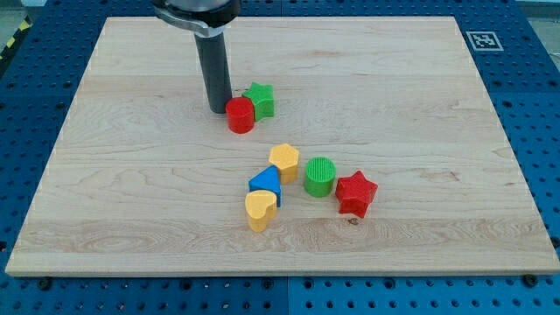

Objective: Move the red circle to the right of the red star

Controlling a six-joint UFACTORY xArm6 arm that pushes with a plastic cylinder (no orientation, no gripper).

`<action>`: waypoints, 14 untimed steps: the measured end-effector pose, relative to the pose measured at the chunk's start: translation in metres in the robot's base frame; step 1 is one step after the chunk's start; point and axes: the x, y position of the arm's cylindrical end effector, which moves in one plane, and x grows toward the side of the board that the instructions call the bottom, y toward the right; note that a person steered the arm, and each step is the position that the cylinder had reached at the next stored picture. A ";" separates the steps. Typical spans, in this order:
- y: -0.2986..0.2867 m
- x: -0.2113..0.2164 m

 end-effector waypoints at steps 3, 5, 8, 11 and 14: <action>0.016 0.030; 0.026 0.030; 0.107 0.032; 0.119 0.049; 0.178 0.069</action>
